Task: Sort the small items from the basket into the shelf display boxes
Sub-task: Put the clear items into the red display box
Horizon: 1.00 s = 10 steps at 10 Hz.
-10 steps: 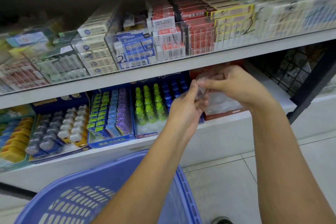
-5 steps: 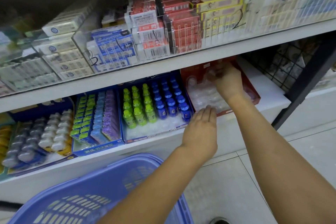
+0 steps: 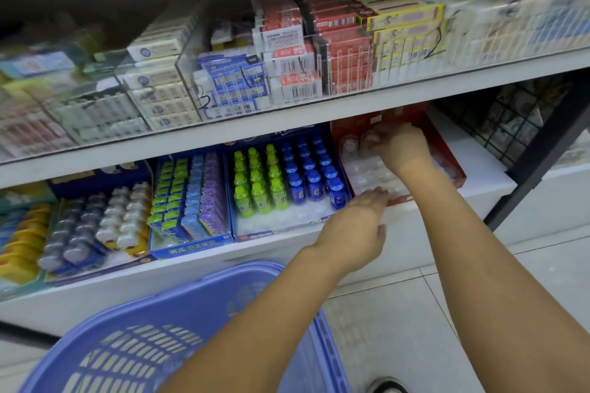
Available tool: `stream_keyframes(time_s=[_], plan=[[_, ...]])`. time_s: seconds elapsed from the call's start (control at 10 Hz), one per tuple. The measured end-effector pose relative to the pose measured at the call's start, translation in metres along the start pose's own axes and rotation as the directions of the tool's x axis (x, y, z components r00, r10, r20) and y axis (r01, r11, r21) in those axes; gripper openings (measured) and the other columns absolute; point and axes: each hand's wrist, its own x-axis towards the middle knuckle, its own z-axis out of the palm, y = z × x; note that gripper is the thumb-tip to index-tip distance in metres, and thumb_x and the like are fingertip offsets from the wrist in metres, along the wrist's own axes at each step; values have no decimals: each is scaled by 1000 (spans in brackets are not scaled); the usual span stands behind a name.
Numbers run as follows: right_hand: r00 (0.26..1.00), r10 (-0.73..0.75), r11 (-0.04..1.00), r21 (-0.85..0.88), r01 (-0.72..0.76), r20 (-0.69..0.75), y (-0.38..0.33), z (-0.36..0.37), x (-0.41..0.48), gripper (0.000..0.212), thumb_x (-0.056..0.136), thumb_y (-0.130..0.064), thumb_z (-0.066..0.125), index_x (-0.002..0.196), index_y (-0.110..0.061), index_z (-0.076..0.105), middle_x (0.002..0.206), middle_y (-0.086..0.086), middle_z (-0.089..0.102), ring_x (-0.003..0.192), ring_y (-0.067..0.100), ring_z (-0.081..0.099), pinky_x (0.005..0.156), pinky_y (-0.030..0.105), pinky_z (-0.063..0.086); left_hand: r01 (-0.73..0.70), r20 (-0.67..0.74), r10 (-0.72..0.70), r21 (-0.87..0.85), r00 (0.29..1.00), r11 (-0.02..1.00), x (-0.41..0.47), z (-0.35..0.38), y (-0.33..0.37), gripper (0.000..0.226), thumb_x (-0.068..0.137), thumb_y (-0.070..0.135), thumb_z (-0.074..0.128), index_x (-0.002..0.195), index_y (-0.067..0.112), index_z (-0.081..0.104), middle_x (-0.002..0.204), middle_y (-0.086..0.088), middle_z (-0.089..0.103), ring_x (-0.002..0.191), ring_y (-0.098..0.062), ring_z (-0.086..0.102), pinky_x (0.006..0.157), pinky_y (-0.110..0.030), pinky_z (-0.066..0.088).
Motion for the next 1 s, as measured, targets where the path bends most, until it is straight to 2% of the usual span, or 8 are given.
stream_keyframes(time_s=[0.1,0.2,0.3,0.4,0.6,0.7,0.8,1.0], plan=[[998,-2,990,140,11,-70,-19,-19,-26,25,85,-30,64,94,-7,68,91,12,68,88,29,61,70,28,40,71,-193,-105,-175,975,982,-30,-16,-12,31,94,20,49,122,15,61,122,-5,65,109,-21,60,94,-32,46],[962,-139,977,191,94,237,-67,-32,-67,29,80,-37,70,67,-12,63,61,1,59,65,18,54,59,26,37,179,-175,-263,-390,949,903,-88,-28,-35,22,90,27,50,81,19,69,80,1,72,75,-17,66,75,-35,52],[761,-294,954,128,271,578,-125,-16,-116,31,80,-39,70,66,-12,63,64,3,62,62,16,58,57,26,42,355,-77,-404,-348,912,867,-158,-26,-76,28,89,29,49,69,15,62,70,-7,69,67,-22,65,68,-40,50],[588,-368,888,86,451,720,-166,35,-167,31,84,-38,65,87,-8,69,92,13,68,88,26,63,69,29,43,607,47,-613,-221,788,763,-225,-15,-131,24,89,14,54,68,6,62,77,-19,68,72,-24,64,70,-40,46],[306,-359,885,217,412,882,-190,165,-283,27,86,-22,63,106,-5,68,110,16,67,99,27,62,79,27,47,828,412,-809,192,419,526,-333,27,-210,35,93,18,50,119,-4,58,128,-20,56,120,-29,53,94,-32,40],[216,-345,922,287,259,913,-185,210,-323,28,89,-6,54,116,-2,59,117,20,62,101,28,60,83,26,46,826,456,-788,176,413,535,-354,47,-217,38,88,18,58,116,-8,59,125,-21,58,118,-26,56,94,-29,43],[295,-274,949,207,239,916,-179,248,-343,31,98,-19,41,125,-10,52,130,14,55,116,27,54,93,30,41,823,321,-788,43,526,567,-356,66,-226,36,82,17,63,110,-6,63,116,-19,64,111,-19,60,91,-21,41],[250,-236,925,138,354,939,-171,292,-359,43,101,-20,33,143,-9,36,152,10,30,139,27,30,113,36,23,892,230,-865,-30,446,451,-344,106,-252,48,95,6,38,142,5,29,143,-15,34,131,-30,38,104,-35,32]])
